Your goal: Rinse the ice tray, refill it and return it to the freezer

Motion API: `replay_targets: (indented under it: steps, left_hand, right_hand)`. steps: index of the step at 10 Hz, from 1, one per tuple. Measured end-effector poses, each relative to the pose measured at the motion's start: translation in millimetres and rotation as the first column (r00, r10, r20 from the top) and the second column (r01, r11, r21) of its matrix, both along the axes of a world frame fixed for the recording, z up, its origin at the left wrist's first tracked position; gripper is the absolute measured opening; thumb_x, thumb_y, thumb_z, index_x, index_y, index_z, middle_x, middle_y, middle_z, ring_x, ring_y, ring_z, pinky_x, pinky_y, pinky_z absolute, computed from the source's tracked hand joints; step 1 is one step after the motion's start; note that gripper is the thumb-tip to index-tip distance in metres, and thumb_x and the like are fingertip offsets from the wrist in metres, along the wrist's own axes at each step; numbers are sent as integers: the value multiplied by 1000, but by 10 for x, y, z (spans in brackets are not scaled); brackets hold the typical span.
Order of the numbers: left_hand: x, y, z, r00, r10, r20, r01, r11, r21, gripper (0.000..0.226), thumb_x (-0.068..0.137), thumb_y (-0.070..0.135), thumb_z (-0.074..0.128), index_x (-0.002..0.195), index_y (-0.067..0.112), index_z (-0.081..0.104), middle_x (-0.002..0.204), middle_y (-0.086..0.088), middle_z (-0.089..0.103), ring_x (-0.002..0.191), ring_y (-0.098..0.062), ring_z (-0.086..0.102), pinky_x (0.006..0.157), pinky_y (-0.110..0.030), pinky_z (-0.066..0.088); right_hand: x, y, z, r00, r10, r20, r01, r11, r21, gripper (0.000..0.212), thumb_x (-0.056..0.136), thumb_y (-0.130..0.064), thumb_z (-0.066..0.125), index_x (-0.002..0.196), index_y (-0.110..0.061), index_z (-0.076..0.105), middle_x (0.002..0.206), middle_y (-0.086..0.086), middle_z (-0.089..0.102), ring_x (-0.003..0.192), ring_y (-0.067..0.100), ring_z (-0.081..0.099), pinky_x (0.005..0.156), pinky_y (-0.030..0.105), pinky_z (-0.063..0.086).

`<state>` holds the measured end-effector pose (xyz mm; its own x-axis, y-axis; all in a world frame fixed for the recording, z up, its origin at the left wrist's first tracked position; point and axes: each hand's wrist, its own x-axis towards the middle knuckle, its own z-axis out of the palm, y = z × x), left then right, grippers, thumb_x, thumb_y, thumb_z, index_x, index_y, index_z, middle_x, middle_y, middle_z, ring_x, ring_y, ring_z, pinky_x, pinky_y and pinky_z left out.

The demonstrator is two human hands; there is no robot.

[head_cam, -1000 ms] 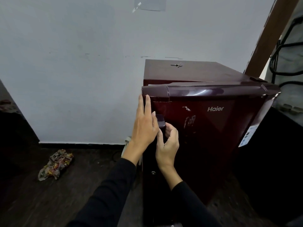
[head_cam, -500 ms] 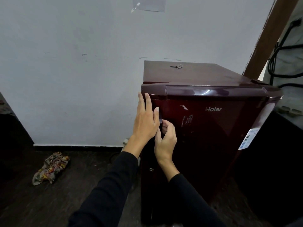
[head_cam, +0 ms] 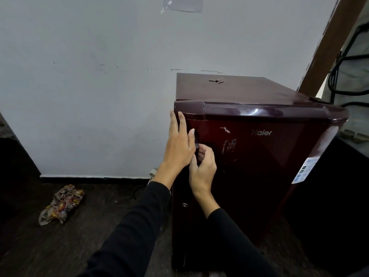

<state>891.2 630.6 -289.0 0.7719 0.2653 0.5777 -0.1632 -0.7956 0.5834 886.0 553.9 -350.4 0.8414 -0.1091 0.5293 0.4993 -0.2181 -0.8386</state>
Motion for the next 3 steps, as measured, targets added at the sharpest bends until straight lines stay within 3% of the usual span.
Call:
replay_targets:
  steps: [2, 3]
  left_hand:
    - [-61, -82, 73, 999, 14, -39, -16, 998, -68, 59, 101, 31, 32, 150, 8, 11, 158, -17, -3, 146, -28, 8, 117, -38, 20]
    - [-127, -185, 107, 998, 46, 44, -43, 997, -71, 54, 101, 31, 31, 148, 5, 23, 157, -19, 11, 146, -28, 14, 116, -44, 23]
  right_hand:
    - [34, -129, 137, 1000, 4, -20, -4, 1000, -24, 25, 87, -28, 66, 108, -14, 62, 100, -8, 66, 92, 5, 63, 83, 27, 54]
    - [69, -234, 306, 990, -121, 76, 125, 991, -56, 28, 94, -34, 53, 113, -15, 63, 105, -6, 67, 96, 7, 63, 85, 33, 54]
